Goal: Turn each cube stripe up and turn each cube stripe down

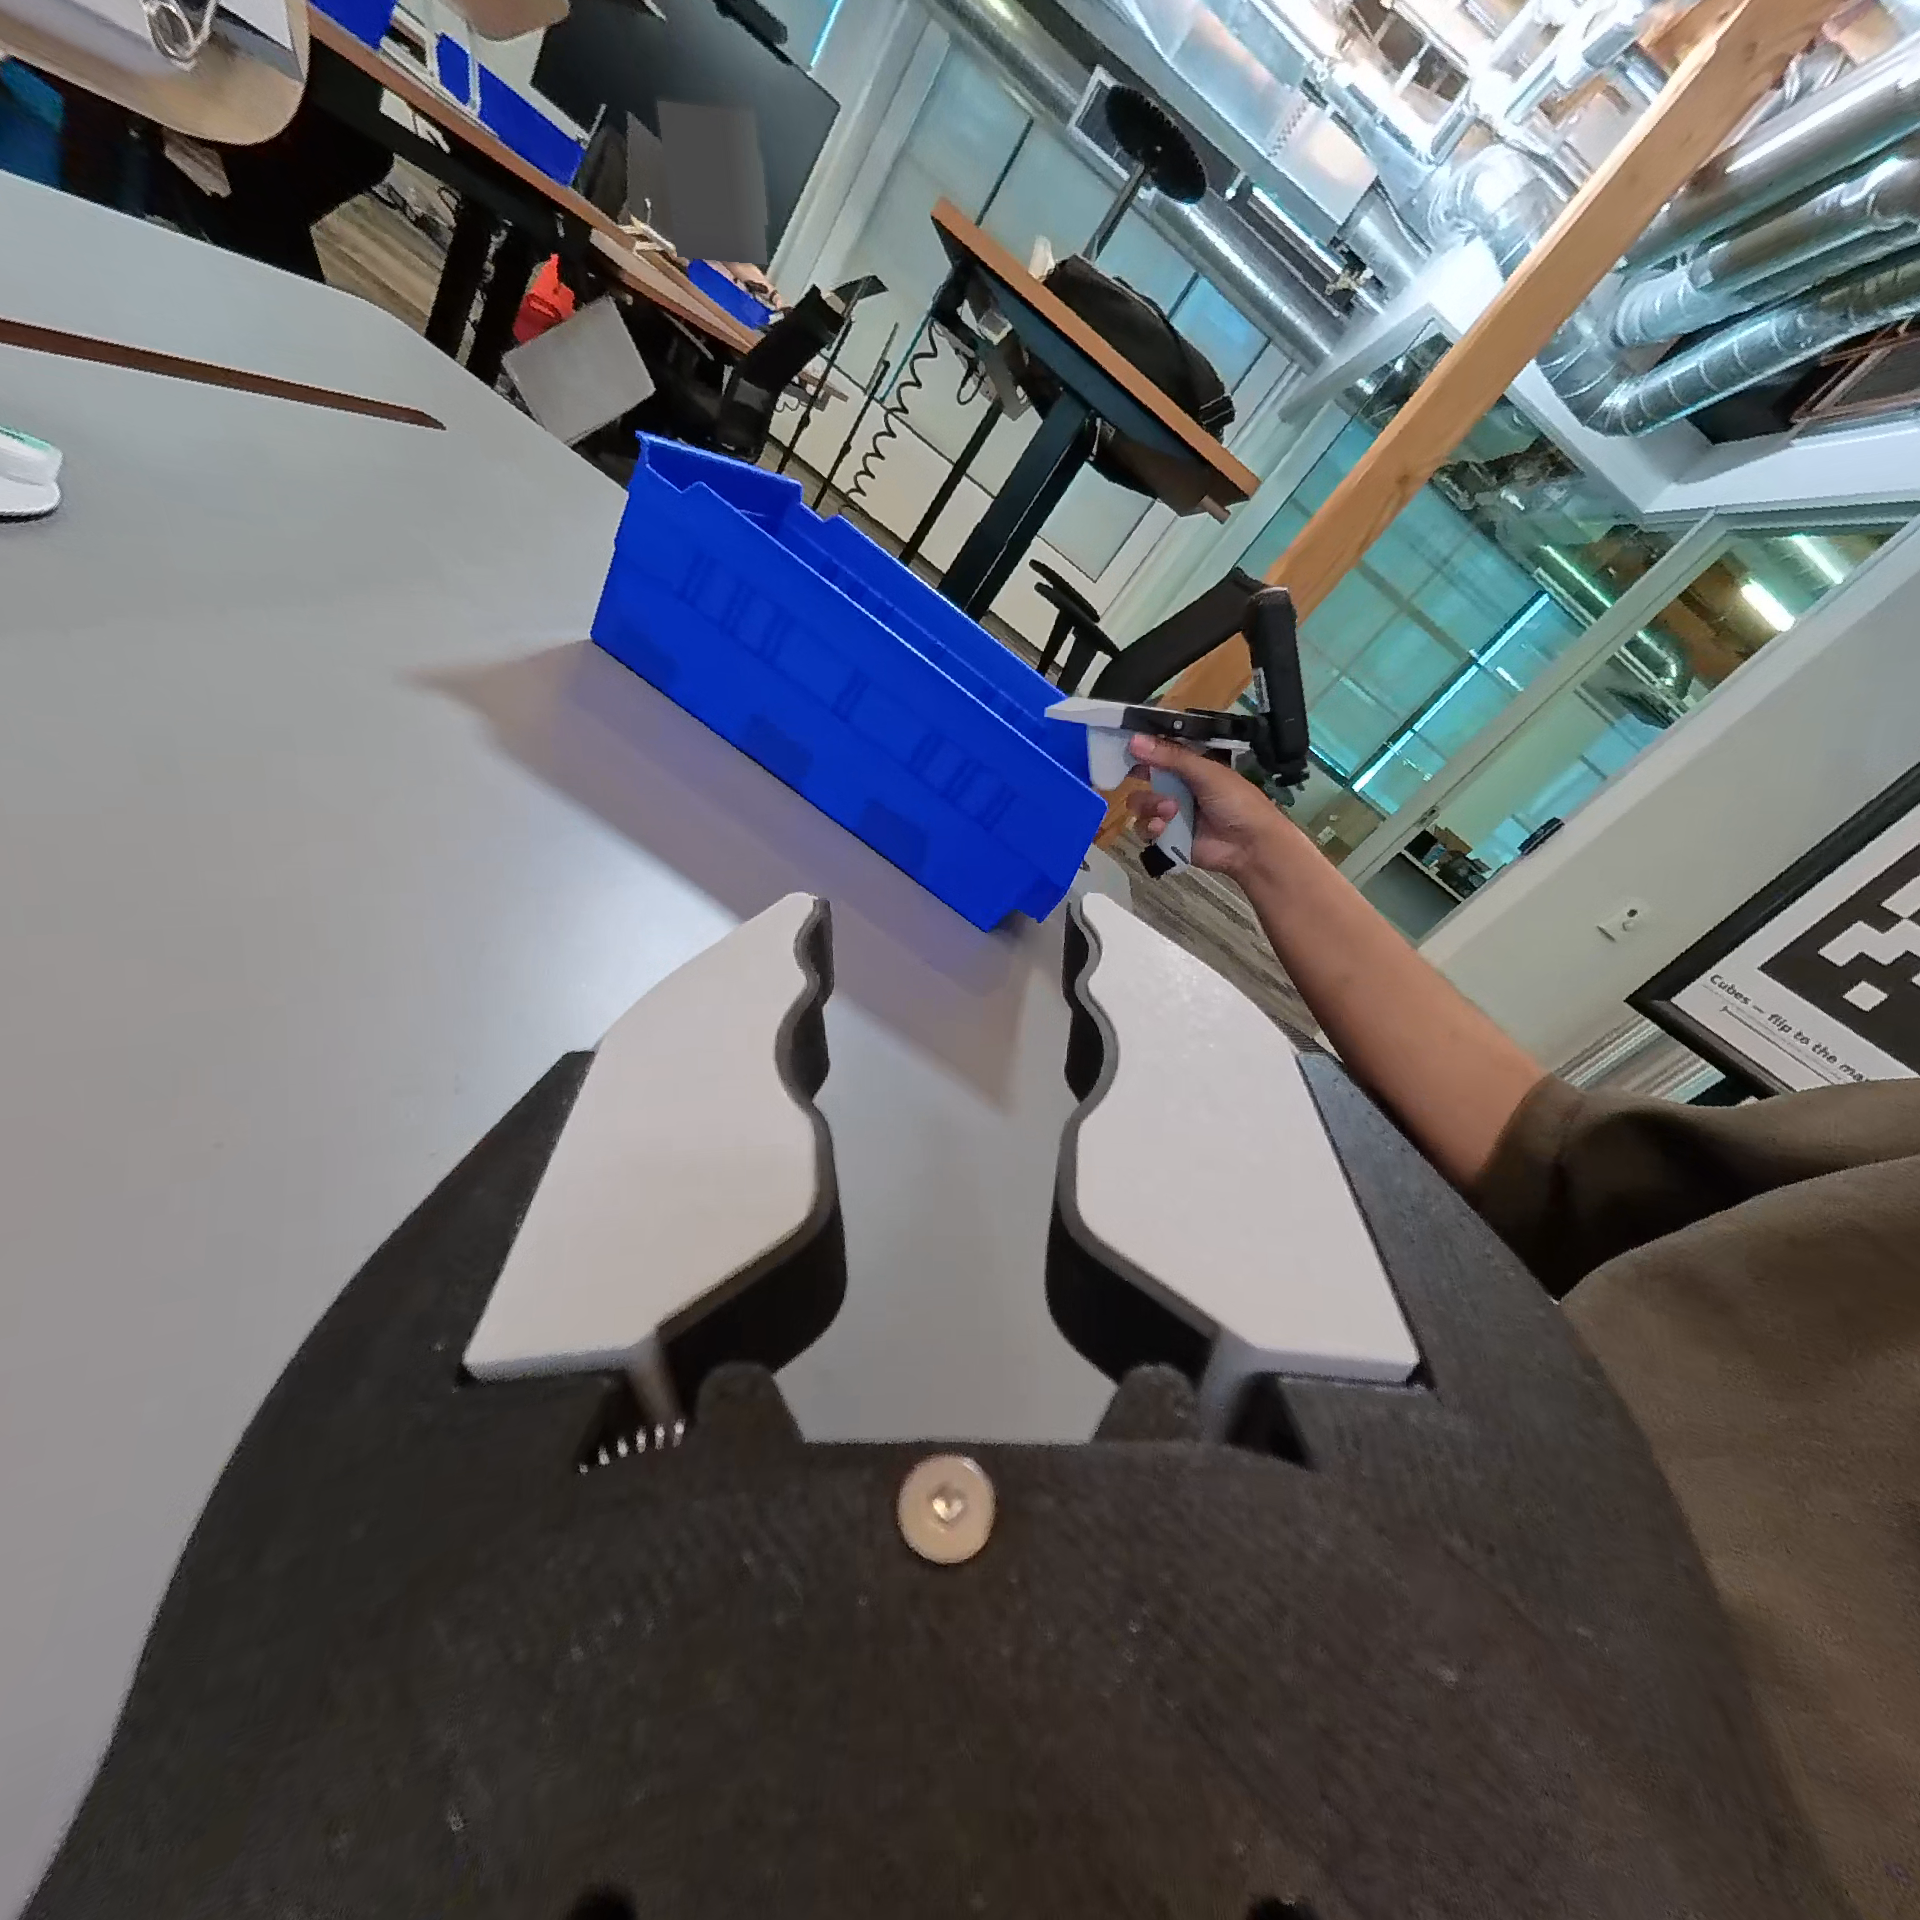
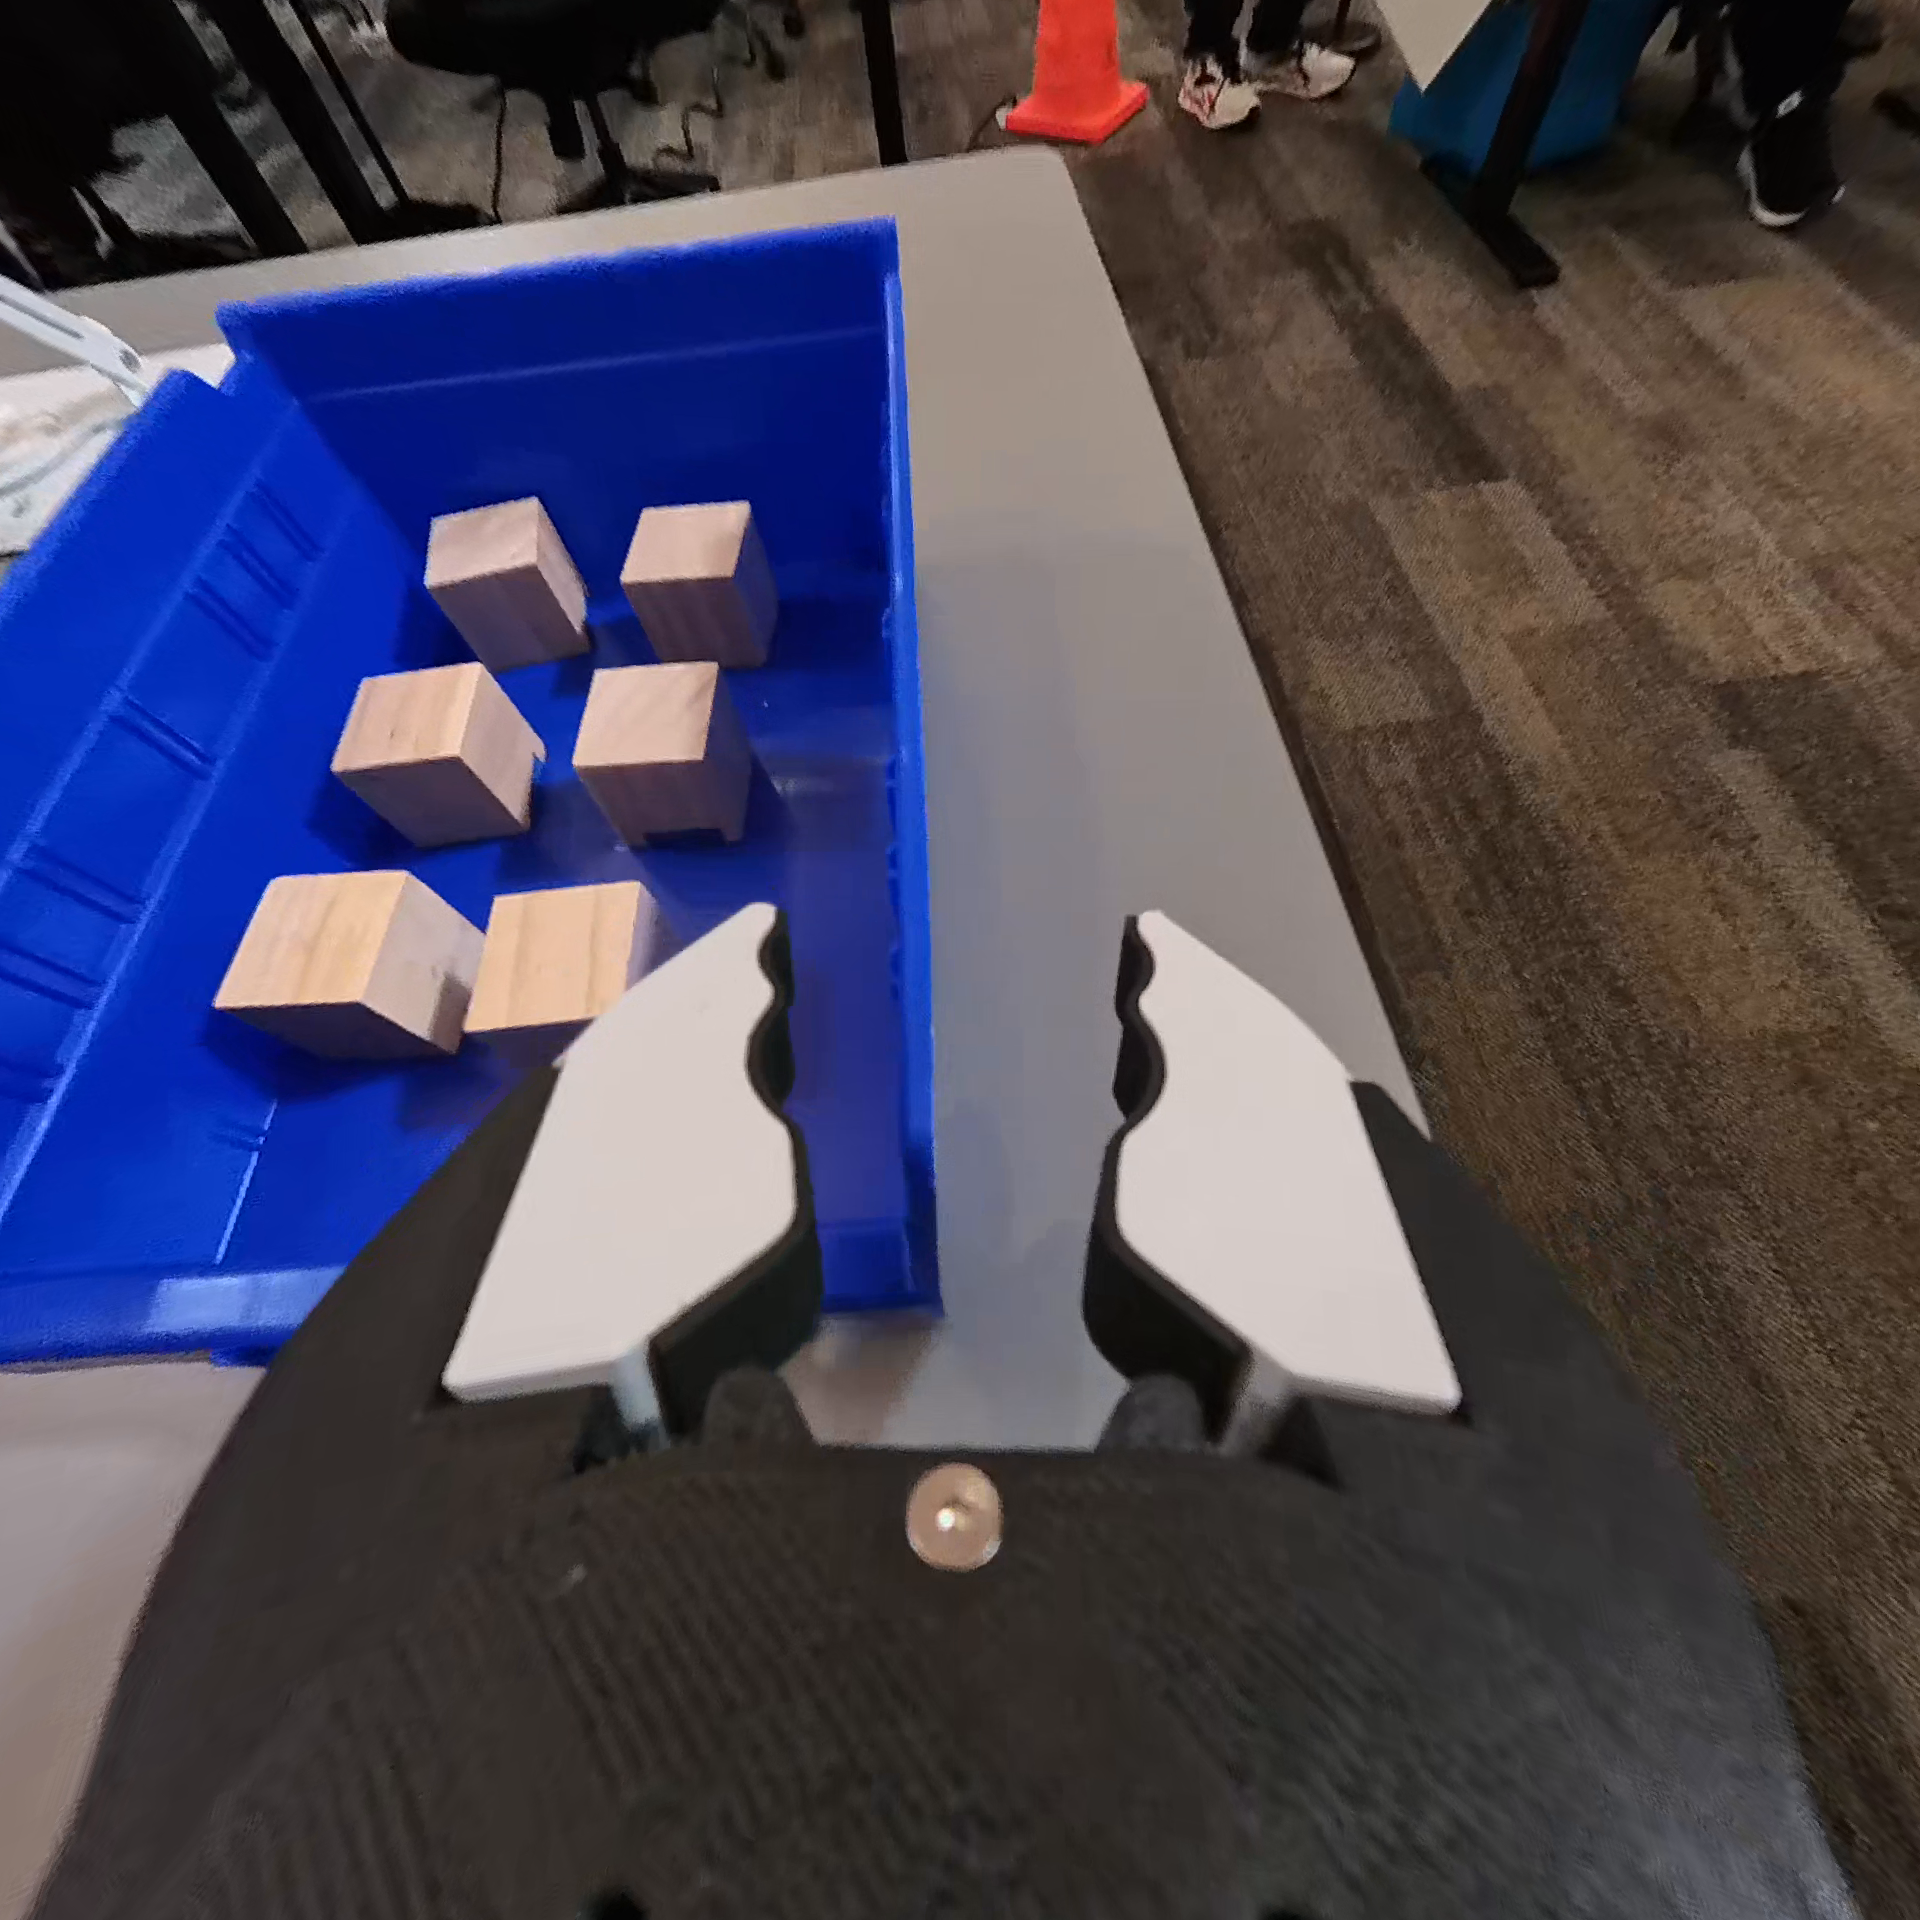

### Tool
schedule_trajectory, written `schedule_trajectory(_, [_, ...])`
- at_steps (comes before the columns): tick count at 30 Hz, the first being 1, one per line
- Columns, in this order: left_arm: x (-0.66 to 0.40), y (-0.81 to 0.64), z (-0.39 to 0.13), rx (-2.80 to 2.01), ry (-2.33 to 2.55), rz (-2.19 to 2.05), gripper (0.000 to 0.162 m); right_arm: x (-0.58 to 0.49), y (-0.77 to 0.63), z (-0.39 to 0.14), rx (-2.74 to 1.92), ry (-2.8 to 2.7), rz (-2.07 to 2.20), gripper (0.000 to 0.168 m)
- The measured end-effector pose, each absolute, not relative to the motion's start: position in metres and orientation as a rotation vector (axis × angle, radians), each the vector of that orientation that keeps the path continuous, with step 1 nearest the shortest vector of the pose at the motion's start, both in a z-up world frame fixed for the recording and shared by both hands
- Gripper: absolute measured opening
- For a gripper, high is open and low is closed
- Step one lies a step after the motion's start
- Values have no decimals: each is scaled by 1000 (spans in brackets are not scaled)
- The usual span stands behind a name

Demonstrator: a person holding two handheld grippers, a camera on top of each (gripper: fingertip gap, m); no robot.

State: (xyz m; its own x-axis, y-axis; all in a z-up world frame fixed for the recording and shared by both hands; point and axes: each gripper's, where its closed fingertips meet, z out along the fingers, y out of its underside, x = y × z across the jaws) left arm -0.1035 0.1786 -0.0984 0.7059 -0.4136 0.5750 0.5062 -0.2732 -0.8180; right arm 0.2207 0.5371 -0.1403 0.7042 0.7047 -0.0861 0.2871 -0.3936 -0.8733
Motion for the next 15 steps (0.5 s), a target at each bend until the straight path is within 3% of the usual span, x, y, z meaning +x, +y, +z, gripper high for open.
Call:
schedule_trajectory(8, [-104,179,-99,-1621,-83,-900,43,206,537,-158,-2022,-759,605,47])
schedule_trajectory(10, [-103,179,-100,-1624,-84,-903,43,204,539,-160,-2023,-748,613,33])
schedule_trajectory(12, [-103,179,-101,-1627,-87,-905,43,202,540,-160,-2006,-756,618,9])
schedule_trajectory(15, [-104,180,-101,-1629,-89,-903,43,199,538,-159,-1985,-774,680,6])
